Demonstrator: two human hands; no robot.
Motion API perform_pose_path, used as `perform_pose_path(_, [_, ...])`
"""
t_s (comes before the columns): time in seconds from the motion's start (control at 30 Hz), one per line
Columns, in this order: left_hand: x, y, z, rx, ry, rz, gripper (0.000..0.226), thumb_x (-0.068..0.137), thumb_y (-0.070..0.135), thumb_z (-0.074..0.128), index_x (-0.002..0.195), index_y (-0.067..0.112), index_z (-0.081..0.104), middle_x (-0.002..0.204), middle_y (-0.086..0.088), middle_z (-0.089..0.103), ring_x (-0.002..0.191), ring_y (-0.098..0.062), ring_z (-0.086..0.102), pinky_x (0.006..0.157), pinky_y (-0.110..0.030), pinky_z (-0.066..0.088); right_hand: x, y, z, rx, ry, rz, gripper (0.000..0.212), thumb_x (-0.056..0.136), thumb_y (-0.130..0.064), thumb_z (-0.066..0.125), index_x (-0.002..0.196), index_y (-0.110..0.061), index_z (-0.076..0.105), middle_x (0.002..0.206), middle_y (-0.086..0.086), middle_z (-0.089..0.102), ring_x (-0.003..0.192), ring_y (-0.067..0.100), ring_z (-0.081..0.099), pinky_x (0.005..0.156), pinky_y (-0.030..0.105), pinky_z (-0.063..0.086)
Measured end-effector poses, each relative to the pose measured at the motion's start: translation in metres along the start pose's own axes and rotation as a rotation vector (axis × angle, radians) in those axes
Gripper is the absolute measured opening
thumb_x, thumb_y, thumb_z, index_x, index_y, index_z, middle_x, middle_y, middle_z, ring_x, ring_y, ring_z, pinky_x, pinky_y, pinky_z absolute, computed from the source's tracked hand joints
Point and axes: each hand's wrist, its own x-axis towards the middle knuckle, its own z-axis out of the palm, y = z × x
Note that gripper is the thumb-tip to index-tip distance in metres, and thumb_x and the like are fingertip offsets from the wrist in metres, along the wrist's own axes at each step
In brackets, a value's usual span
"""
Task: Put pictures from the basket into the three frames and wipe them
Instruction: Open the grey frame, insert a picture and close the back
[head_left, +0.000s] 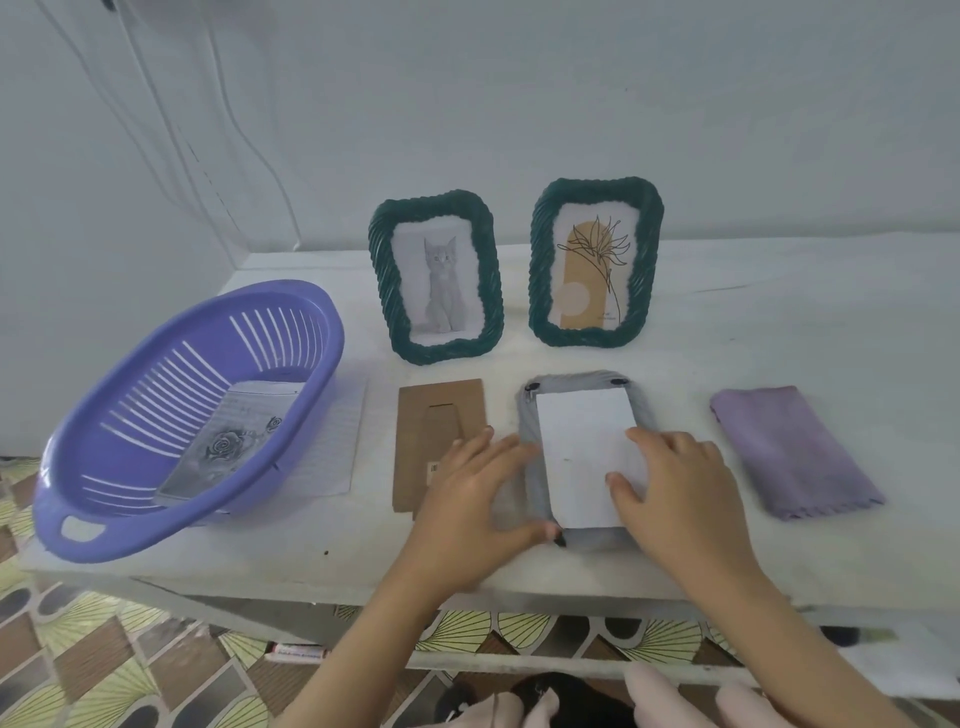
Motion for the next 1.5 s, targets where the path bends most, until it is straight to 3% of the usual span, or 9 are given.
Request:
perform_pose_path(0.27, [0.003,-0.002,0.004,0.036,-0.027,-0.015,0.074,0.068,0.058,0.068,0.134,0.036,0.042,0.147,0.014,0.031,0.140,-0.006,0.013,0.112,-0.023,0.000,0.003,0.004,0.005,0.232,0.068,0.061,0.039,0.082,-0.024,0.065,0.120,-0.023,0.058,0.109,0.006,0.060,0.097,0.023,0.051,0.082,0.033,0.043])
perform_pose_path(0.5, [0.002,-0.001,0.004,0.044,-0.041,-0.021,0.073,0.070,0.057,0.069,0.134,0.036,0.042,0.148,0.011,0.031,0.141,-0.008,0.013,0.112,-0.024,-0.002,-0.001,0.006,0.005,0.260,0.177,0.003,0.029,0.082,-0.013,0.065,0.111,-0.014,0.067,0.102,0.006,0.071,0.089,0.025,0.062,0.079,0.033,0.048])
perform_pose_path(0.87, [0.003,0.000,0.004,0.032,-0.058,-0.027,0.076,0.064,0.065,0.058,0.133,0.037,0.043,0.148,0.011,0.033,0.141,-0.010,0.014,0.113,-0.026,-0.001,-0.005,0.005,0.009,0.173,0.185,0.045,0.032,0.083,-0.020,0.064,0.114,-0.013,0.064,0.093,0.008,0.071,0.087,0.030,0.057,0.073,0.034,0.040])
perform_pose_path(1.0, [0.003,-0.002,0.004,0.035,-0.060,-0.023,0.077,0.065,0.066,0.061,0.134,0.035,0.043,0.148,0.011,0.032,0.141,-0.008,0.013,0.112,-0.026,-0.002,-0.003,0.007,0.010,0.289,0.210,0.054,0.031,0.081,-0.017,0.067,0.112,-0.014,0.065,0.096,0.005,0.071,0.086,0.024,0.059,0.079,0.035,0.046])
perform_pose_path(1.13, [0.004,-0.003,0.004,0.031,-0.054,-0.013,0.074,0.068,0.062,0.066,0.133,0.036,0.043,0.148,0.011,0.032,0.140,-0.007,0.013,0.112,-0.024,-0.003,0.000,0.011,0.012,0.417,0.218,0.080,0.026,0.082,-0.012,0.065,0.108,-0.015,0.067,0.093,0.002,0.071,0.083,0.018,0.062,0.076,0.034,0.053])
perform_pose_path(1.33, [0.003,-0.005,0.005,0.018,-0.047,-0.012,0.075,0.066,0.064,0.066,0.132,0.036,0.045,0.147,0.011,0.033,0.140,-0.008,0.014,0.113,-0.025,-0.002,0.003,0.010,0.016,0.326,0.221,0.037,0.029,0.084,-0.014,0.063,0.113,-0.011,0.064,0.096,0.006,0.070,0.086,0.022,0.062,0.079,0.034,0.052])
perform_pose_path(1.5, [0.003,-0.007,0.007,0.003,-0.041,-0.015,0.083,0.060,0.075,0.058,0.132,0.036,0.046,0.146,0.013,0.034,0.140,-0.007,0.015,0.113,-0.026,0.000,0.004,0.013,0.019,0.390,0.217,0.068,0.025,0.087,-0.015,0.061,0.112,-0.011,0.064,0.101,0.005,0.070,0.091,0.020,0.064,0.080,0.031,0.052])
